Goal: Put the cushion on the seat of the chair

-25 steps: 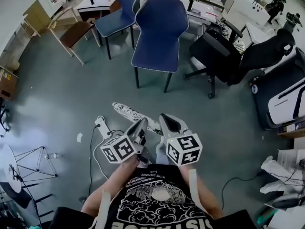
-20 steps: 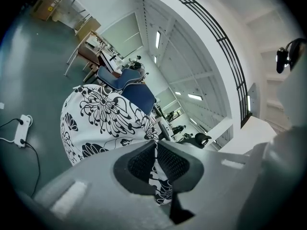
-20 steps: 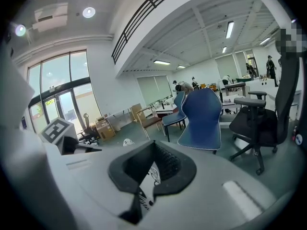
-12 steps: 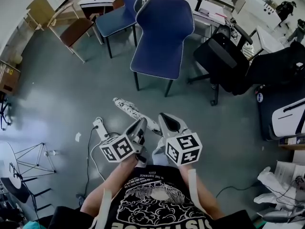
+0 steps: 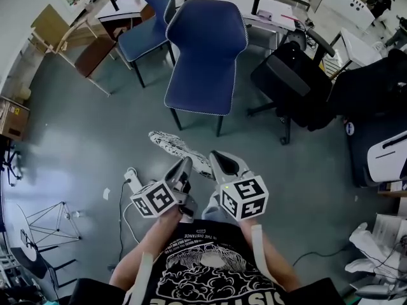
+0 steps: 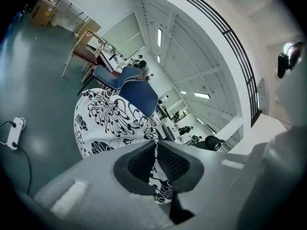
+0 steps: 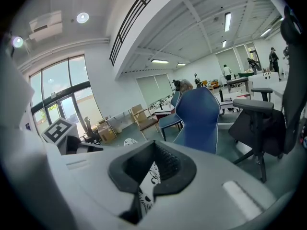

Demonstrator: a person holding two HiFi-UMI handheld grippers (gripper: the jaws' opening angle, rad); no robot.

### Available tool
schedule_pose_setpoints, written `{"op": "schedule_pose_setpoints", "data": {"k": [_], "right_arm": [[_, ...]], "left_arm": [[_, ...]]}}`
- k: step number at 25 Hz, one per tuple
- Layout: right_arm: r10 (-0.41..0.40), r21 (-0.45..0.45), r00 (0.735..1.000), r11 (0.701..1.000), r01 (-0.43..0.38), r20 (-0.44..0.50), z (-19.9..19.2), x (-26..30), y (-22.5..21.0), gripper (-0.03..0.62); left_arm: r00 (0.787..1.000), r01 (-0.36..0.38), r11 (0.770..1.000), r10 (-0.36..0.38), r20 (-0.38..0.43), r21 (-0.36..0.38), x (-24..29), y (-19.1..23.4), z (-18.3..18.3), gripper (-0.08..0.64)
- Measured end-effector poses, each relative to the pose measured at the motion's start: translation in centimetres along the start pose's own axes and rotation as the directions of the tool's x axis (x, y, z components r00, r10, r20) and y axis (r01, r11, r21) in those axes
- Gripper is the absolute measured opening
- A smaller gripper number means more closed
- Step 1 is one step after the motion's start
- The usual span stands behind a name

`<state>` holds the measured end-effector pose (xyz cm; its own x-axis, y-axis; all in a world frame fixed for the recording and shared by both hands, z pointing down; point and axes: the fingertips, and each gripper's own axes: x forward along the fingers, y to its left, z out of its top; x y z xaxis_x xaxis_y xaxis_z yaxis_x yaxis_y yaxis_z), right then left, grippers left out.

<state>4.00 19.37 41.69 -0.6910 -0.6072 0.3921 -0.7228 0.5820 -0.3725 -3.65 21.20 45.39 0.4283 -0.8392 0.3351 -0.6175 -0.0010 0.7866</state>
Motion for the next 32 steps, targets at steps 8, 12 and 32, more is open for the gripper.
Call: {"op": "schedule_pose_setpoints", "data": {"k": [8,12,32], "right_arm": [[-0.015,-0.002,1.0,1.0,0.015,0.016,1.4,0.2,-3.5,-0.002],[-0.011,-0.024,1.0,1.0,0.011,0.01,2.0,1.0,-4.7,-0.002],[-0.016,-0.027,0.997,1.0,0.014,-0.077,4.5,9.0,-9.6,-0.002]], "left_arm": [[1.0,-0.01,1.0,0.01,0.03,-0.008,2.9,-0.4,1.1,0.018],[0.998,-0.001,1.0,0.002,0.057,-0.01,4.4,-0.8,2.0,0.018],[0.999,-0.028,0.994,0.033,0.043,-0.103,12.5,2.9,7.2,0.018]]}}
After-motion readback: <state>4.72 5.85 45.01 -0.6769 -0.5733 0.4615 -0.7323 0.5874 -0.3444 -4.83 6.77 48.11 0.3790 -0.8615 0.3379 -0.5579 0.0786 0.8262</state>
